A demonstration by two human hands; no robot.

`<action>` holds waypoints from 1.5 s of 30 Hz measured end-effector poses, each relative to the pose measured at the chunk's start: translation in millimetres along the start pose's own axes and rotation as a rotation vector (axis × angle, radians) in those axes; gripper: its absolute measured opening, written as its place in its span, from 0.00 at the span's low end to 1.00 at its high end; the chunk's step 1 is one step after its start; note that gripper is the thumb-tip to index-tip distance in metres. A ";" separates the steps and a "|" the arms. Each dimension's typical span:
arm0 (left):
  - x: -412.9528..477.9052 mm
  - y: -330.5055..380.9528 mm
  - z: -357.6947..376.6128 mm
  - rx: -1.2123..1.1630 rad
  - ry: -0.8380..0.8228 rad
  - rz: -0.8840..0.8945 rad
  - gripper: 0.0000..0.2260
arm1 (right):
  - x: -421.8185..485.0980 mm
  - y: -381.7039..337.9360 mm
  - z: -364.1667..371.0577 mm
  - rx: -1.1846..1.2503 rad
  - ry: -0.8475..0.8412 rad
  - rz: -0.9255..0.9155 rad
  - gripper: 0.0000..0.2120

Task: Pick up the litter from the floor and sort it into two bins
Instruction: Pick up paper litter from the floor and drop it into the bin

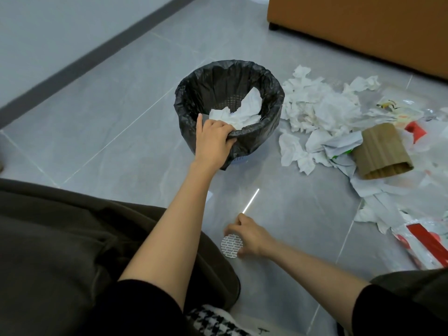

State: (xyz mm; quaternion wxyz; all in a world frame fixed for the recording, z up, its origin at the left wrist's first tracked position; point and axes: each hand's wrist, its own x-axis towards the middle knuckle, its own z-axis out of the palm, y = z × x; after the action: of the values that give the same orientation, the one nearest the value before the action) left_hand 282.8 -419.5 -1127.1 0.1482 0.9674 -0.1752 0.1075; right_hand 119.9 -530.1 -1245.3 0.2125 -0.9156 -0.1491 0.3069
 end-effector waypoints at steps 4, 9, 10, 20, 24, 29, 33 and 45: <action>-1.3 0.3 -1.3 0.000 -0.012 -0.003 0.10 | 3.5 9.5 -2.4 0.084 0.040 0.083 0.16; -2.4 2.7 -2.7 -0.020 -0.047 -0.014 0.09 | 4.0 20.7 -52.1 0.440 0.201 0.193 0.02; -2.5 2.9 -2.7 -0.023 -0.060 -0.021 0.09 | 1.7 19.9 -71.3 0.574 0.198 0.209 0.04; -2.6 10.9 -6.3 -0.080 -0.119 -0.012 0.07 | -29.6 2.8 -245.2 0.931 0.343 0.103 0.06; -2.3 19.2 -15.6 -0.095 -0.178 0.027 0.11 | -16.2 5.5 -250.5 0.896 0.595 0.137 0.21; -7.0 26.9 -12.9 -0.031 -0.161 -0.016 0.09 | -17.6 25.3 -239.2 1.026 0.920 0.195 0.13; -0.7 37.8 -6.6 -0.008 -0.095 -0.082 0.15 | -27.3 59.3 -232.2 1.151 0.945 0.355 0.12; 18.9 115.4 6.8 -0.431 -0.032 0.137 0.21 | -56.1 137.2 -188.1 0.974 0.957 0.641 0.16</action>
State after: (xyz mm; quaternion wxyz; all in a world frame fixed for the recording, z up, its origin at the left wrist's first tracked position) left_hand 258.4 -530.7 -1099.8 0.3411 0.9007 -0.2617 0.0621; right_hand 214.0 -727.4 -1147.6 0.5352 -0.7500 0.3859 -0.0462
